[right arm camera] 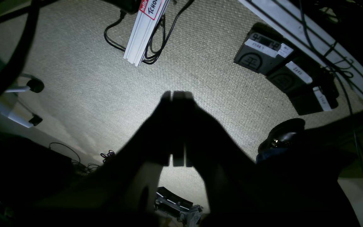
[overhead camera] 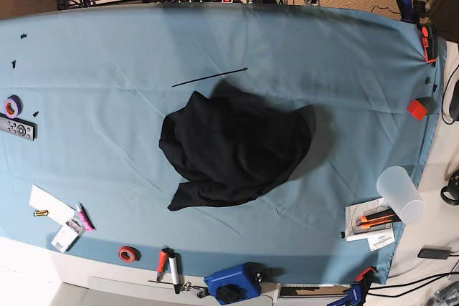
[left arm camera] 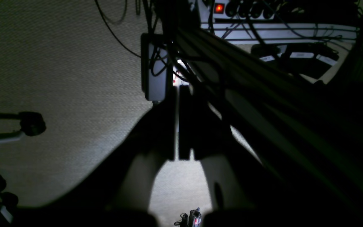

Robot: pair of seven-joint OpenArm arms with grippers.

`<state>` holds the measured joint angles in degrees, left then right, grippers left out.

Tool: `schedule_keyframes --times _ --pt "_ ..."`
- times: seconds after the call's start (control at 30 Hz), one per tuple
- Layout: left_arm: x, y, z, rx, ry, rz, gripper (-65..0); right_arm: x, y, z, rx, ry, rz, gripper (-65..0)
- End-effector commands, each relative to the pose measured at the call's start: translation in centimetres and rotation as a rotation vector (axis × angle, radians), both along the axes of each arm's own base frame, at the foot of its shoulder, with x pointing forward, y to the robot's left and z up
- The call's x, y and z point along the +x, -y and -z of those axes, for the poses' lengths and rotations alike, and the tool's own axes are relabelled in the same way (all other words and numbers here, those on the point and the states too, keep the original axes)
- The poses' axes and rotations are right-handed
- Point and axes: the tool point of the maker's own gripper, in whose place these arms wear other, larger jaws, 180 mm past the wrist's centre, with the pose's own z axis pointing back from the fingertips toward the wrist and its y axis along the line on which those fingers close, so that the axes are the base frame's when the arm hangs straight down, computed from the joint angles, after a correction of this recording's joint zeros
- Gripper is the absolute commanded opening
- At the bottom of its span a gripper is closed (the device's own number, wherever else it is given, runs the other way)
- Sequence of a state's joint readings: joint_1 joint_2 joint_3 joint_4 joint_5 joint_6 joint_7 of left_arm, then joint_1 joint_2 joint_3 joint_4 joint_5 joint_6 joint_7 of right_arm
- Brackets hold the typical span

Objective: Layout the t-shirt on the table in an organized manner, then fold the t-shirt properly

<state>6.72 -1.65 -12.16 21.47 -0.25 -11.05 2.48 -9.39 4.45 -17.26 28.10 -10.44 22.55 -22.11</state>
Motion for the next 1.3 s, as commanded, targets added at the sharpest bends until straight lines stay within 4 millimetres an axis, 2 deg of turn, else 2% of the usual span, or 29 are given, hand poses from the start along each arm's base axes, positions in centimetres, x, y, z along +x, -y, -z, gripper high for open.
schedule_keyframes --times 0.0,0.7,0.8,0.93,1.1,1.27 --pt "0.3 0.0 -0.1 -0.008 0.013 -0.001 -65.0 -0.1 -0.1 -0.1 0.009 -0.005 0.004 -65.0" --pt "-0.2 -0.1 -0.1 -0.007 0.003 0.001 -65.0 -0.4 0.3 -0.1 -0.005 -0.024 -0.003 -65.0" --pt "-1.6 -1.2 0.0 -0.001 -0.02 0.009 -65.0 -1.2 1.8 -0.4 -0.042 -0.048 -0.021 -65.0" --pt "-3.8 -3.7 -0.3 -0.005 -0.035 0.029 -65.0 -1.3 5.4 -1.4 -0.08 0.002 -0.035 -65.0" --pt "-6.0 -6.7 -1.5 -0.021 -0.02 -0.01 -65.0 -0.8 8.8 -3.8 -0.073 0.078 0.049 -65.0" --pt "-7.5 -9.1 -3.2 -0.003 0.001 -0.057 -65.0 -1.4 10.8 -6.2 -0.076 0.104 0.028 -65.0"
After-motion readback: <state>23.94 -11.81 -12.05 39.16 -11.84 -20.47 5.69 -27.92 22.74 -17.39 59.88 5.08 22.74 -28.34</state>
